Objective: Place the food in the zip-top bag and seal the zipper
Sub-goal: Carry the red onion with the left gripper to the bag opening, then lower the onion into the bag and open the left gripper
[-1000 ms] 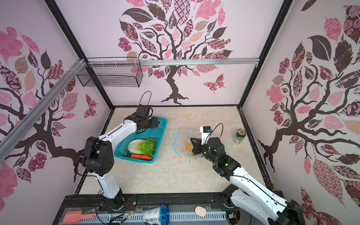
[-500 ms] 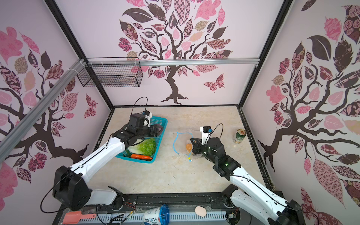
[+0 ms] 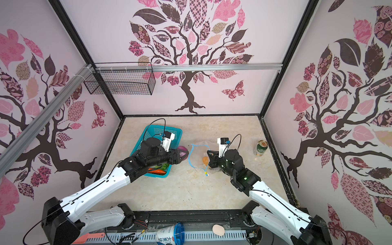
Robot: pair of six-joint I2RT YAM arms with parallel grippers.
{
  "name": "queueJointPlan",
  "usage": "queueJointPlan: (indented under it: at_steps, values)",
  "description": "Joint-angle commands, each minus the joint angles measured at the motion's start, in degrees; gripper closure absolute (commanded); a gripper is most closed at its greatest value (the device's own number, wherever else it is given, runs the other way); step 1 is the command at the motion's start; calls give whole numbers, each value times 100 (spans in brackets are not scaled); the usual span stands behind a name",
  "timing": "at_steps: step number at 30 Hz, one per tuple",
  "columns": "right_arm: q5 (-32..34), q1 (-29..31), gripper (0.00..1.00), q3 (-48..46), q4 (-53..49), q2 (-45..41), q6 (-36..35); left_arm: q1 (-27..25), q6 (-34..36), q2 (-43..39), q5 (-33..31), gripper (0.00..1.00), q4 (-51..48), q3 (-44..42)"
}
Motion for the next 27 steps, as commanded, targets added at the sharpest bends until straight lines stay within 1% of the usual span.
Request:
queueJointPlan:
  at_steps: [1,4,10,14,19,27]
  values:
    - [76,-1,100,263,-77,61,31,-246,40,193,-108,39,746,-96]
    - [65,-1,100,321,-151,63,31,-445,245,497,-258,39,784,60]
    - [14,-1,100,337,-222,52,49,-710,595,1067,-353,39,711,203]
    - [-30,-1,100,320,-223,47,58,-760,520,1398,-457,39,812,277]
    - [-38,0,100,267,-211,53,74,-777,452,1816,-568,39,1307,376]
    - [-92,0,100,192,-102,19,102,-891,639,2637,-918,39,1240,963]
